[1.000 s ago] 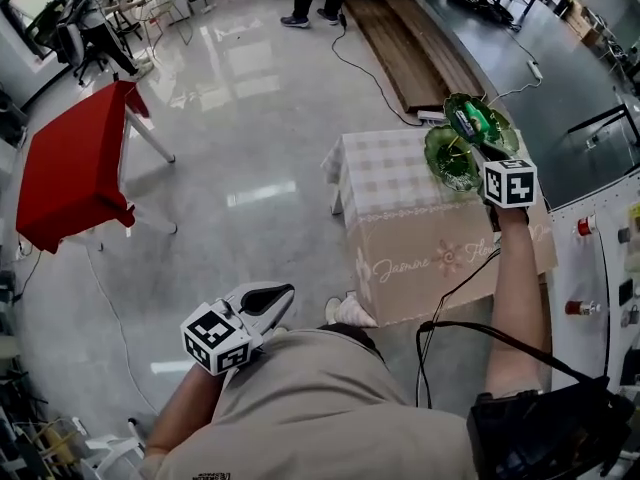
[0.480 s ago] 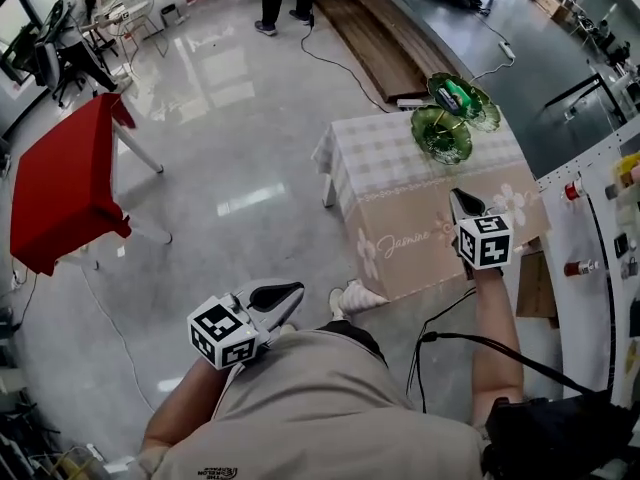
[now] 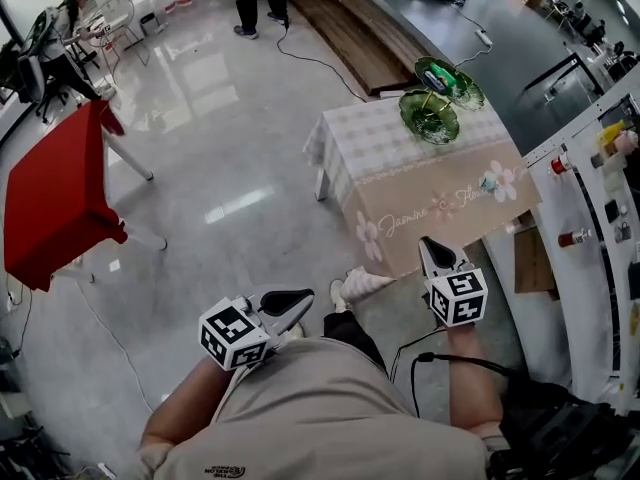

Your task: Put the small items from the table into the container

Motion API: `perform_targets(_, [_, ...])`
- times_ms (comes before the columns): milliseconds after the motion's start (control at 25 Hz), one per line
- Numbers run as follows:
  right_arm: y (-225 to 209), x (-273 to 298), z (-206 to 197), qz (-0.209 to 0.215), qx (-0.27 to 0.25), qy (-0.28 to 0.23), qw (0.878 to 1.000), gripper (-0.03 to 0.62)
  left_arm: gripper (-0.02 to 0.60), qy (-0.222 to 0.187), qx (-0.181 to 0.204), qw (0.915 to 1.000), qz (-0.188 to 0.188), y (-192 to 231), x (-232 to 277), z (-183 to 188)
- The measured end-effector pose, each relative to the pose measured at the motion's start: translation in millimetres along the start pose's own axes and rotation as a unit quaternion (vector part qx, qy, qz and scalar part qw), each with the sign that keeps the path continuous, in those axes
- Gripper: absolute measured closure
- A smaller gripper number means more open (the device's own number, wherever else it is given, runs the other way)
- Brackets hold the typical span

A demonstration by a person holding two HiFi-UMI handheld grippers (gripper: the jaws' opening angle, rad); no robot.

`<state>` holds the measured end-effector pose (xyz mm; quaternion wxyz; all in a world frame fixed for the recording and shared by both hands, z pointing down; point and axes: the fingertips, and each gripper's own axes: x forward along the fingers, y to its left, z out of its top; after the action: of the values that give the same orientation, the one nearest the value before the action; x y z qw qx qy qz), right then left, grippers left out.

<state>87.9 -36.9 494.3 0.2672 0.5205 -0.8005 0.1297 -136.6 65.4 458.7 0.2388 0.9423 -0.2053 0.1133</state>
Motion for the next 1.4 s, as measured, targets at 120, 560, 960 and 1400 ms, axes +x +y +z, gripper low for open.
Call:
perform_targets(120, [29, -16, -15, 0.007, 0.010, 0.001, 1.000, 0.572, 0.574, 0.008, 0.004, 0.9999, -0.011, -7, -7, -12])
perform_targets(560, [99, -51, -53, 0.033, 0.021, 0.000, 0.999, 0.571, 0.574, 0.022, 0.023, 0.9987, -0.039, -25, -17, -37])
perform_targets(960, [52, -51, -64, -0.003, 0.024, 0.000, 1.000, 0.571, 0.574, 0.035, 0.031, 0.9974, -0.054, -25, 9, -34])
perform_targets(1400, [-94, -24, -91, -0.061, 0.106, 0.024, 0.992, 0.568, 0.572, 0.044, 0.036, 0.9969, -0.054, -11, 88, 19])
